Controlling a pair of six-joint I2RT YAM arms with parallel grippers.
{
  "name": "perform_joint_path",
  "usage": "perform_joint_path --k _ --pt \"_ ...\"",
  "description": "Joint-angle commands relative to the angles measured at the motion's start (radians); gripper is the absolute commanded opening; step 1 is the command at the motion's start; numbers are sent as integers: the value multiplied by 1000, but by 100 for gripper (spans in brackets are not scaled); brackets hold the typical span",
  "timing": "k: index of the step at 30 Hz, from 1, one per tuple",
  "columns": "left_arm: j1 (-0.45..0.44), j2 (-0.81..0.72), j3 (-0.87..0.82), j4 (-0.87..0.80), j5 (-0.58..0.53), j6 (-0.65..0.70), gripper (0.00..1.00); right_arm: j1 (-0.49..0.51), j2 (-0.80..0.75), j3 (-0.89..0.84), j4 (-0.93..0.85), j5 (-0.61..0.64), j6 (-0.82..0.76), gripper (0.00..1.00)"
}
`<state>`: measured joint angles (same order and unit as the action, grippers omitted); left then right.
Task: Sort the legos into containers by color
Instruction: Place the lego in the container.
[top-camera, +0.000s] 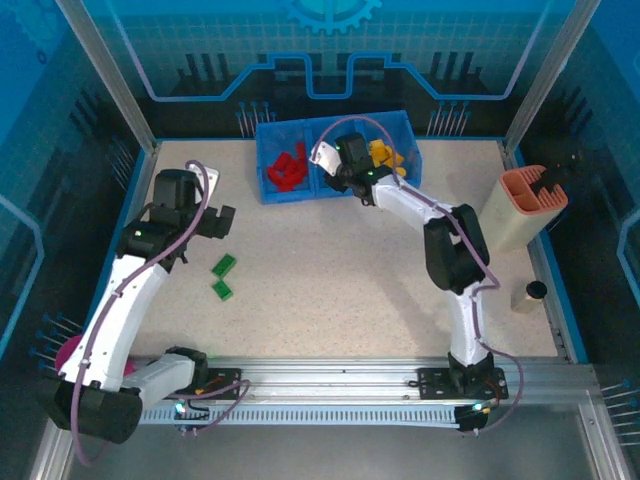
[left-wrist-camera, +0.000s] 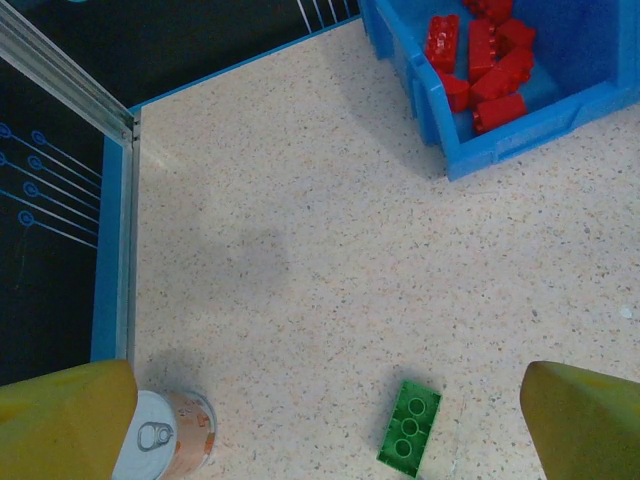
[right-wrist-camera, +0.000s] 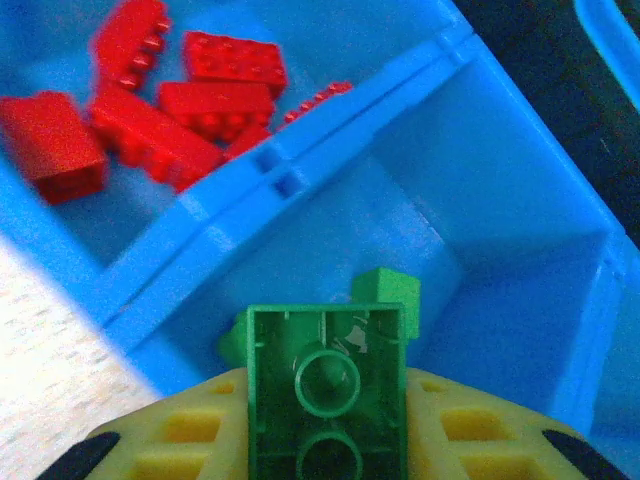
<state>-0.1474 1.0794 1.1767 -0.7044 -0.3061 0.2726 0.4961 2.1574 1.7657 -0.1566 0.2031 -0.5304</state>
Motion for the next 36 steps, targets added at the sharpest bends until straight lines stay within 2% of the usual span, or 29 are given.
perform_joint_path --k 1,10,14,17,24,26,28,32,36 --pt "11 10 60 -9 6 19 99 -19 119 133 -17 55 4 21" --pt "11 40 135 -18 52 -15 99 -76 396 507 -66 0 -60 24" --pt "11 24 138 -1 29 -48 99 -88 528 717 -126 -19 -80 27" --pt "11 12 141 6 31 -53 99 -92 568 786 -126 -28 -83 29" --pt "11 5 159 2 44 -56 99 -93 499 702 -70 -52 -73 44" --pt "11 -7 157 4 53 -63 99 -92 439 623 -30 -75 -70 56" --pt "11 -24 154 8 64 -75 99 -91 368 534 -2 -153 -81 68" --pt "11 -76 144 20 113 -112 99 -90 217 386 50 -239 -57 70" --pt "11 -126 136 19 138 -123 99 -86 81 267 92 -253 -82 71"
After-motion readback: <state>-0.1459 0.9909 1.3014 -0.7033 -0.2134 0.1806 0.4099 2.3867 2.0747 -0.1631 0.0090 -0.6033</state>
